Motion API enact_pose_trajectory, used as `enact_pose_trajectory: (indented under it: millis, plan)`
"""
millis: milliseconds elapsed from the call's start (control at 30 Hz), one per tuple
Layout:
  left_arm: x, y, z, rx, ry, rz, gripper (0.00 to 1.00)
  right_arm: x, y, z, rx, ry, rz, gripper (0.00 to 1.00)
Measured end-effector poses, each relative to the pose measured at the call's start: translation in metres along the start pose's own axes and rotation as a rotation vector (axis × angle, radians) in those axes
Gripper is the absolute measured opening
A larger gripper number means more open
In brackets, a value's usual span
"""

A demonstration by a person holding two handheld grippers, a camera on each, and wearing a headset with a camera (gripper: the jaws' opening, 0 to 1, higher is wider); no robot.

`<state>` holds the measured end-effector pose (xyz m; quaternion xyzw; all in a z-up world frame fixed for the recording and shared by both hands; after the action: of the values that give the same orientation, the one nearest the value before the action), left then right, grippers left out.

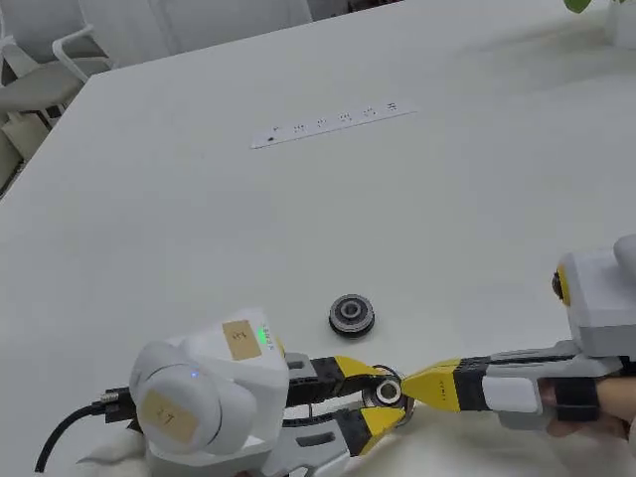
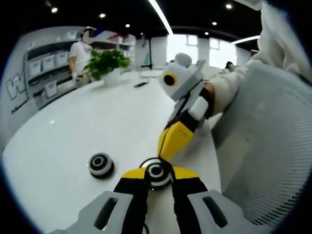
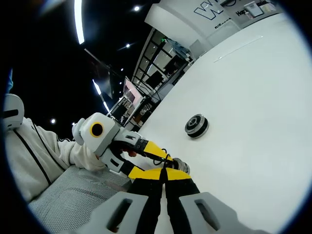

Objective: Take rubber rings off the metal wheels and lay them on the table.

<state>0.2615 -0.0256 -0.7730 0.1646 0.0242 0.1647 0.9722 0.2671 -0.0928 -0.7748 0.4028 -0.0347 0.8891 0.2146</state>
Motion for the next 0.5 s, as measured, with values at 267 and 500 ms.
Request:
enact_pose_trajectory:
  millis: [267, 500]
  plan:
    - [-0.003, 0.003, 0.011, -0.003, -0.031, -0.020, 0.22, 0.000, 0.000, 0.001, -0.003, -0.003, 0.000, 0.00]
    - [0.001, 0.010, 0.036, -0.070, -0.067, -0.002, 0.32, 0.000, 0.000, 0.001, -0.004, -0.003, 0.000, 0.00]
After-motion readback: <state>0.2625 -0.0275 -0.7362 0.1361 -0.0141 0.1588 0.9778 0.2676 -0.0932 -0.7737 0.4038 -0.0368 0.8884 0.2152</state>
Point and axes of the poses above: the centre of the closed fingertips' face, and the gripper's own axes: y roughly backward along the fingers, x roughly to its left, z roughly out of its top, the point moved 4 cm from there along y, roughly backward along the fingers, and after that the axes turned 12 degrees about -x, right-handed, at the moved point
